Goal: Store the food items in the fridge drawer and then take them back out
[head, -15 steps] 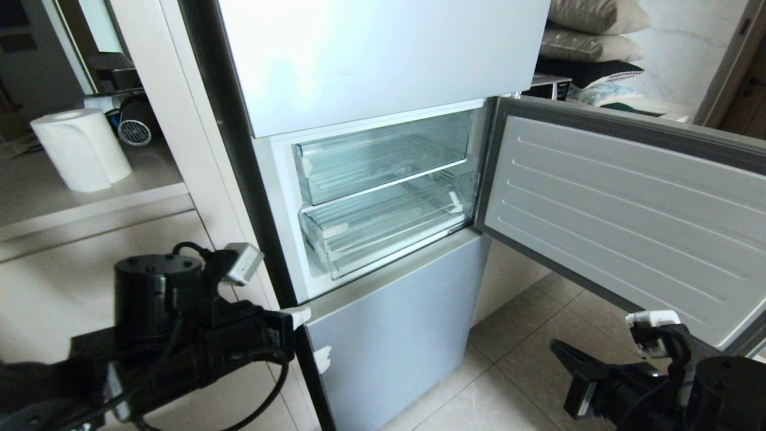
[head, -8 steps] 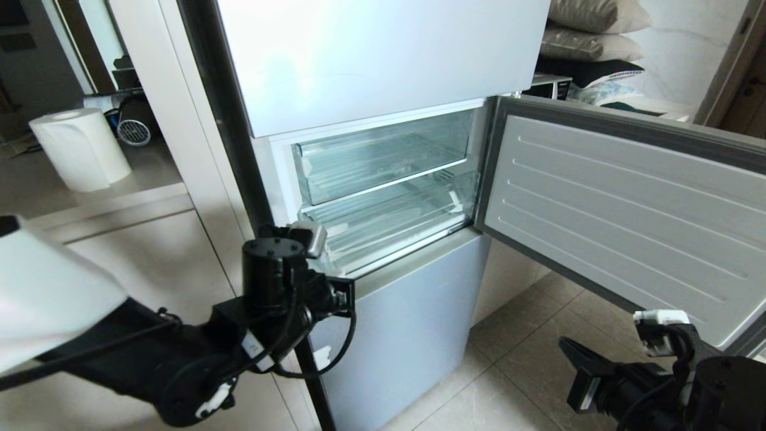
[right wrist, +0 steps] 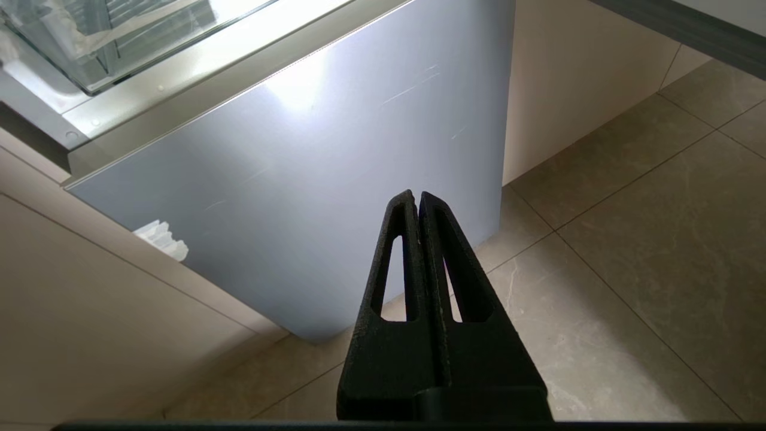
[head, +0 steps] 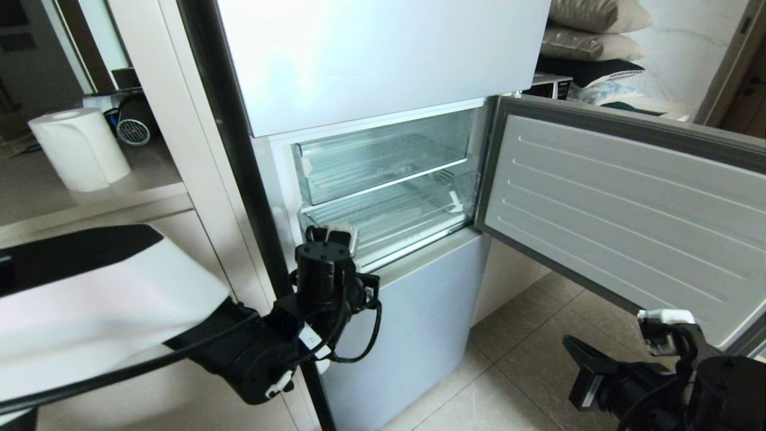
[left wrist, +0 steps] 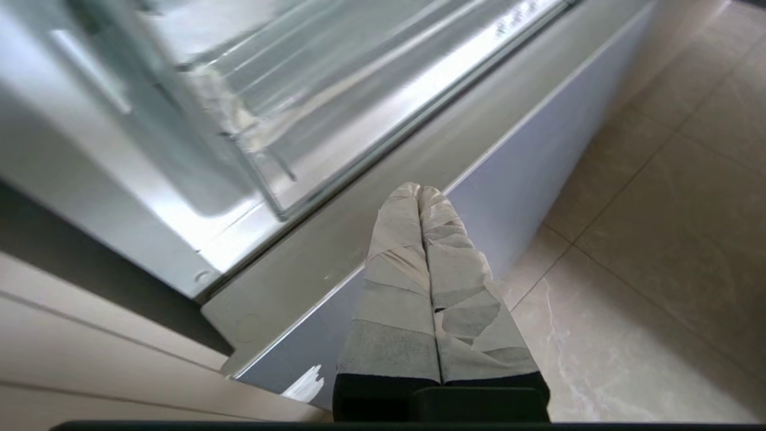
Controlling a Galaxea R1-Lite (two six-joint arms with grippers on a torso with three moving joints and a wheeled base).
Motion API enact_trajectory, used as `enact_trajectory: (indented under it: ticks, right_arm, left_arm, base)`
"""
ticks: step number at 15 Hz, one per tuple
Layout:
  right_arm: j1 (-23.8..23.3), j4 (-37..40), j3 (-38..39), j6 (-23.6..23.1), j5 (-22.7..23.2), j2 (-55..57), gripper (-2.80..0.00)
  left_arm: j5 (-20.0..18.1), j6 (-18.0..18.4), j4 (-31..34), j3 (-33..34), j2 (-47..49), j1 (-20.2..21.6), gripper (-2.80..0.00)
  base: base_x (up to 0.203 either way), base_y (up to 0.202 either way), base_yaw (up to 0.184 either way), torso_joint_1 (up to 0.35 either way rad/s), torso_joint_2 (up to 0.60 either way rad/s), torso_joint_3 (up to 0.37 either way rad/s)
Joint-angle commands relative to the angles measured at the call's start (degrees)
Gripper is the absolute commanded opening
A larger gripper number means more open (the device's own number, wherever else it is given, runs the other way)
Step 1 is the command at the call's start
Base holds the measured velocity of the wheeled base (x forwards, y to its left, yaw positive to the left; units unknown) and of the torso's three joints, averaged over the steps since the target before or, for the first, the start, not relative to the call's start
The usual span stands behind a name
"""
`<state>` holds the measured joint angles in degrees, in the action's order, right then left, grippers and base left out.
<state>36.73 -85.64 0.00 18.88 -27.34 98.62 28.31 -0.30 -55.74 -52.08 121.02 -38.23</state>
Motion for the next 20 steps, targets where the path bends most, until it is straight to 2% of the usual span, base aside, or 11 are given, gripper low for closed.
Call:
enact_trajectory:
  ticks: [1, 3, 6, 10, 16, 20]
  right_arm:
    - [0.0, -0.5, 0.0, 0.1, -0.4, -0.1, -2.80]
    - [0.0, -0.4, 0.0, 0.1, -1.4, -0.5, -2.80]
    - [0.0, -0.4, 0.0, 0.1, -1.8, -1.8, -2.80]
    - [0.0, 0.5, 0.0, -0.2, -2.4, -5.2, -2.80]
    - [0.0, 4.5, 0.0, 0.4, -2.4, -9.3, -2.80]
    - [0.0, 7.3, 0.0, 0.5, -2.4, -12.6, -2.80]
  left_arm:
    - [0.3, 2.0, -0.2, -1.8, 3.3, -0.9, -2.80]
    - [0.4, 4.9, -0.4, -4.2, 5.8, -0.6, -2.80]
    - [0.4, 6.8, -0.3, -7.5, 8.9, 0.6, -2.80]
    - [2.7, 6.9, 0.2, -13.7, 12.4, 3.3, -2.80]
    - [2.3, 6.9, 0.3, -21.9, 17.4, 9.0, -2.80]
    - [2.4, 6.6, 0.2, -27.7, 19.8, 10.5, -2.80]
  base:
    - [0.000, 0.000, 0.000, 0.000, 0.00, 0.000]
    - [0.000, 0.000, 0.000, 0.000, 0.00, 0.000]
    - [0.000, 0.000, 0.000, 0.000, 0.00, 0.000]
    - [0.000, 0.000, 0.000, 0.000, 0.00, 0.000]
    - [0.000, 0.000, 0.000, 0.000, 0.00, 0.000]
    - [0.000, 0.000, 0.000, 0.000, 0.00, 0.000]
